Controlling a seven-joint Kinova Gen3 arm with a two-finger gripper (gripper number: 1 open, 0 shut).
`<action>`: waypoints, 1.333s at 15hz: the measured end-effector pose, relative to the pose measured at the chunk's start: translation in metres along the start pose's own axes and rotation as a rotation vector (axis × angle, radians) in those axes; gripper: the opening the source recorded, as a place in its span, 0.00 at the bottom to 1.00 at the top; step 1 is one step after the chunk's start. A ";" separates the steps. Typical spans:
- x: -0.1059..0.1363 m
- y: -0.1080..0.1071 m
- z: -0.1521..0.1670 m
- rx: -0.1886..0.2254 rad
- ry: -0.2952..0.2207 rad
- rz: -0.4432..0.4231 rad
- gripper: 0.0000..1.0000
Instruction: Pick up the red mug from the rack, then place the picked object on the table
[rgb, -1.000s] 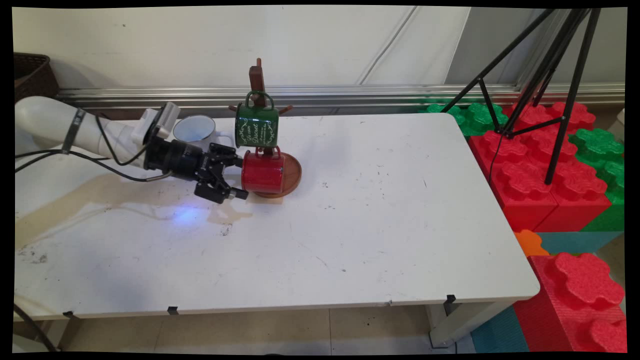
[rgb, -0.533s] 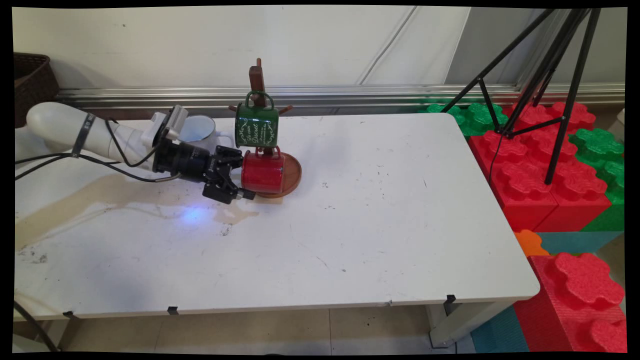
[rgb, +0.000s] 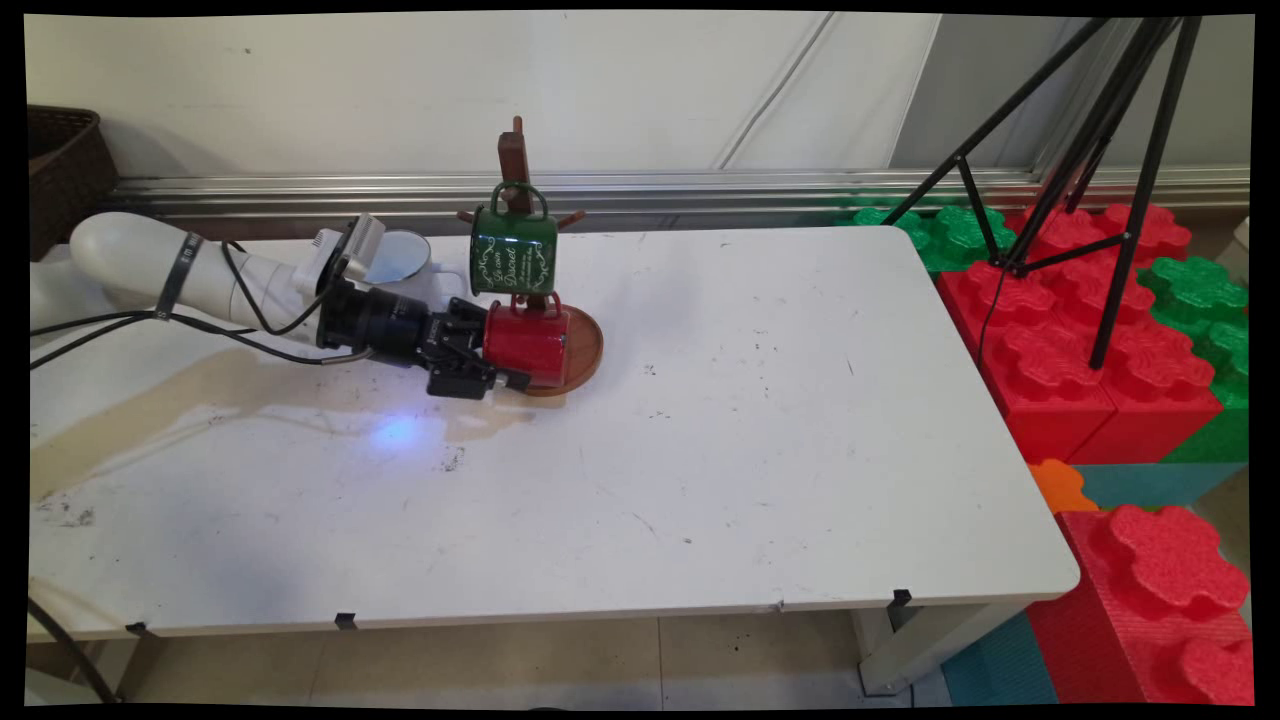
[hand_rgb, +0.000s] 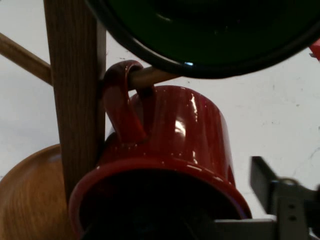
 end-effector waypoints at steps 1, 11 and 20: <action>0.000 0.000 0.001 -0.004 0.004 -0.007 0.00; 0.000 0.004 0.002 -0.036 0.028 -0.042 0.00; 0.008 0.015 -0.002 -0.084 0.050 -0.046 0.00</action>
